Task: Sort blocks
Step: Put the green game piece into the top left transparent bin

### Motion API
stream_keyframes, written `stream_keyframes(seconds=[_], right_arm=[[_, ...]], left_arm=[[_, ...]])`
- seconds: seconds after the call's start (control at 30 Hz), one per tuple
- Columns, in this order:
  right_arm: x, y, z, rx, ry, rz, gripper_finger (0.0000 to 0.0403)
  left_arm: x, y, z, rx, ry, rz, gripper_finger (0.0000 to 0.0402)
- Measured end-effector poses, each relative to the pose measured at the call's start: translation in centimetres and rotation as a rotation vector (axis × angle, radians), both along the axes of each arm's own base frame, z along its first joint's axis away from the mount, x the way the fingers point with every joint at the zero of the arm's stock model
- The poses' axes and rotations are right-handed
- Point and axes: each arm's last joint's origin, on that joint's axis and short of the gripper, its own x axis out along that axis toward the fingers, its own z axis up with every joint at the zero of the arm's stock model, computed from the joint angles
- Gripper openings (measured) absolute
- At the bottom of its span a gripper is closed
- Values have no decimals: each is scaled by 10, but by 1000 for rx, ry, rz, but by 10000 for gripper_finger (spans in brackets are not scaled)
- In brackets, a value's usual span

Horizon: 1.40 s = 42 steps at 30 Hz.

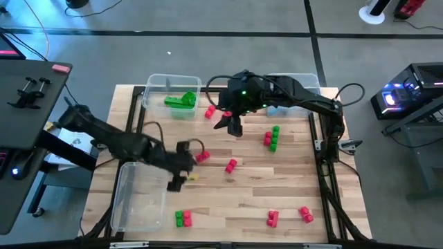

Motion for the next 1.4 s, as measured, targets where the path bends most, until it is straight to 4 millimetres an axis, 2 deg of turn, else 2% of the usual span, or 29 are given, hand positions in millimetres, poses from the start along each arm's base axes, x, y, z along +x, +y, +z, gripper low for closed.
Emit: stream_keyframes(seconds=[0.1,0.27,0.33,0.43,0.47,0.53,0.63,0.8,1.0,1.1,1.2,1.3,1.4], right_arm=[[-8,3,10,24,-44,58,189],[-19,15,22,35,-85,180,176],[-22,22,23,40,-79,196,149],[-25,38,21,104,-37,195,74],[-25,46,18,133,-13,193,42],[-24,65,10,167,34,173,13],[-25,100,-2,172,90,81,14],[-28,163,-31,245,99,-94,4],[-43,217,-78,325,144,-311,1],[-52,236,-94,363,151,-371,1],[-59,250,-105,385,148,-385,0],[-65,261,-111,394,133,-385,0],[-68,268,-115,395,132,-364,0]], left_arm=[[11,-18,1,-8,34,2,259],[23,-43,5,-118,59,44,259],[25,-52,2,-136,68,46,259],[26,-61,-7,-170,108,91,259],[25,-63,-10,-197,135,118,259],[25,-66,-17,-255,203,166,259],[24,-71,-25,-286,283,155,259],[21,-78,-29,-227,306,38,259],[16,-58,-33,-107,421,5,238],[19,-51,-33,-153,436,85,219],[23,-57,-35,-216,438,122,182],[27,-69,-39,-229,483,166,122],[38,-86,-45,-231,503,168,38]])
